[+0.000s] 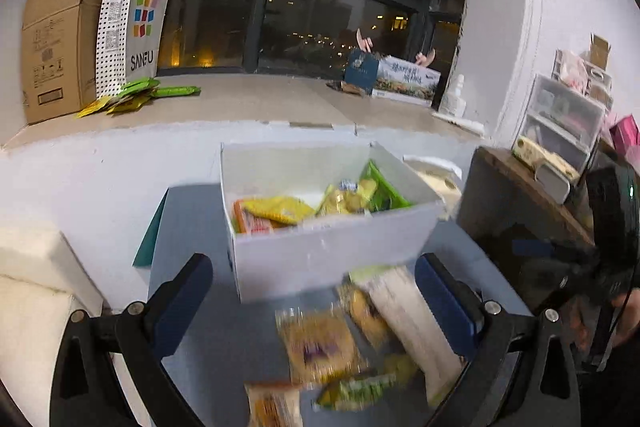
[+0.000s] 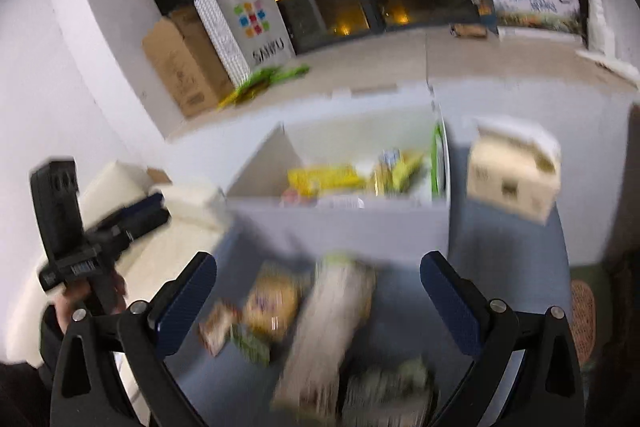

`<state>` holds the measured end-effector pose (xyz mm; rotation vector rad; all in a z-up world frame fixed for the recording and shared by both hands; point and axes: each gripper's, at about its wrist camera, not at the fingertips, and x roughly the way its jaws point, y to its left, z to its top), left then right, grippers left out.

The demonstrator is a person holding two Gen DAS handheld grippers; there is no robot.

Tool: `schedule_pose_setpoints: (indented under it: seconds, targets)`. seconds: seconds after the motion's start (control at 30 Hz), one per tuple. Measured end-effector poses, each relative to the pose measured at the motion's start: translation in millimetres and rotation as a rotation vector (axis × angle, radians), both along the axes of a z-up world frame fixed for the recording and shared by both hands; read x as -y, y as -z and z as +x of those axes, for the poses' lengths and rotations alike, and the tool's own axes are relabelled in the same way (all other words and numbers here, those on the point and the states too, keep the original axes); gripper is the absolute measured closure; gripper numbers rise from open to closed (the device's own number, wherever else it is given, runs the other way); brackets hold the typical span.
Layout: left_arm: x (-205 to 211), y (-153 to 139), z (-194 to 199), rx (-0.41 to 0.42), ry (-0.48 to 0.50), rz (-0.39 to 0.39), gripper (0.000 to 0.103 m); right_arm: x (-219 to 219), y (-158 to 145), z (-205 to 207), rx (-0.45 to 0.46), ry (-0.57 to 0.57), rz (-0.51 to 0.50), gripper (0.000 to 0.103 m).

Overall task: Organize snacks
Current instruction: 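Grasp white wafer roll with right tool while left tool grasps cake packet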

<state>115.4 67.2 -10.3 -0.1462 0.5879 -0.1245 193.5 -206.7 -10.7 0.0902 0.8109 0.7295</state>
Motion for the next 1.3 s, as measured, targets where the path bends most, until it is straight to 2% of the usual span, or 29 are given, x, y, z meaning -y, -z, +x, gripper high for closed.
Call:
schedule_pose_setpoints:
  seconds: [0.17, 0.37, 0.5, 0.67, 0.87, 1.0, 1.07, 1.1, 1.3]
  targets:
    - [14, 13, -31, -0.021, 0.018, 0.013, 0.000, 16, 42, -53, -0.037, 0.056, -0.126, 0.000]
    - [21, 36, -48, -0.090, 0.023, 0.007, 0.000, 22, 57, -78, -0.024, 0.085, -0.211, 0.000]
    - [19, 42, -57, -0.104, 0.021, -0.002, 0.000, 5, 56, -76, -0.009, 0.058, -0.238, 0.000]
    - [16, 51, -68, -0.131, 0.006, 0.045, 0.000, -37, 68, -53, -0.001, 0.030, -0.344, 0.000]
    - [5, 67, -75, -0.181, -0.005, 0.055, 0.000, -80, 95, -22, -0.053, -0.011, -0.437, 0.000]
    - [1, 79, -75, -0.215, -0.010, 0.056, 0.000, -93, 113, -5, -0.109, -0.029, -0.442, 0.001]
    - [-2, 87, -73, -0.240, -0.010, 0.047, 0.000, -94, 124, 3, -0.153, -0.025, -0.438, 0.027]
    - [-2, 90, -73, -0.246, -0.010, 0.047, 0.000, -93, 129, 7, -0.176, -0.026, -0.434, 0.058]
    - [-3, 112, -62, -0.305, -0.013, 0.036, 0.000, -71, 117, 1, -0.170, -0.026, -0.364, 0.059]
